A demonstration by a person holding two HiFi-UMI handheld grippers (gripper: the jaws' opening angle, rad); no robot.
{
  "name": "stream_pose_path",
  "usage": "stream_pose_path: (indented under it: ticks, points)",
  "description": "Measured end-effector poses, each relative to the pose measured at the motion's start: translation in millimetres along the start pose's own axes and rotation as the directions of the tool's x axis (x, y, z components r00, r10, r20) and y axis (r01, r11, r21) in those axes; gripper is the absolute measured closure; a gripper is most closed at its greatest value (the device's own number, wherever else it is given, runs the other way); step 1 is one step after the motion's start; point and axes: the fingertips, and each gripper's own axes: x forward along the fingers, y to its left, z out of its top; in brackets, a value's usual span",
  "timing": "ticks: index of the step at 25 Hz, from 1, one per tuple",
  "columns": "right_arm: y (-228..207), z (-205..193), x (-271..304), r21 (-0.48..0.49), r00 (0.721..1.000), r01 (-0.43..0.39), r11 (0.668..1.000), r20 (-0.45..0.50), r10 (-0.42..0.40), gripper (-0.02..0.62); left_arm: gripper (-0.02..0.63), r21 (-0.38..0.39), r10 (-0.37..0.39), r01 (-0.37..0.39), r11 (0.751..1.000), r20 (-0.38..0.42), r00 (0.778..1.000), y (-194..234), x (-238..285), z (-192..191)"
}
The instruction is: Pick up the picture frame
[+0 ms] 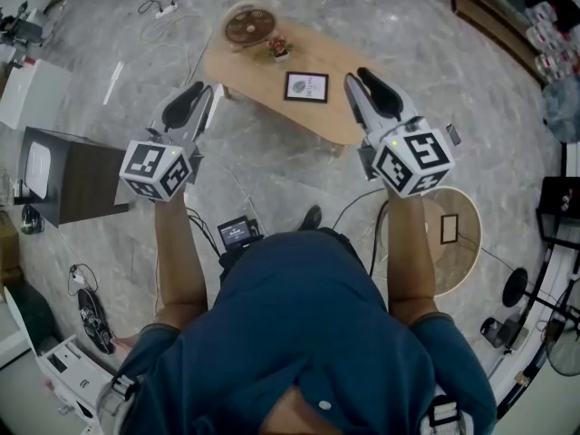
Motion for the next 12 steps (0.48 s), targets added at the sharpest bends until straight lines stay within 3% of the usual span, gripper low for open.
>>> stream_pose_path:
  ticks: [6, 12]
  points:
    - [-38, -2, 9, 0.015, 1.000, -0.026, 1.000, -0.007, 0.026, 0.524, 0.540, 0.002, 0.022, -0.022, 1.000, -0.024, 0.999, -6, 32, 1]
    - [-66, -11, 14, 0.041, 1.000, -0.007, 0.999, -0.025, 0.008, 0.524, 0.540, -0.006, -0.009, 0.009, 1.000, -0.054, 0.999, -11, 66, -5]
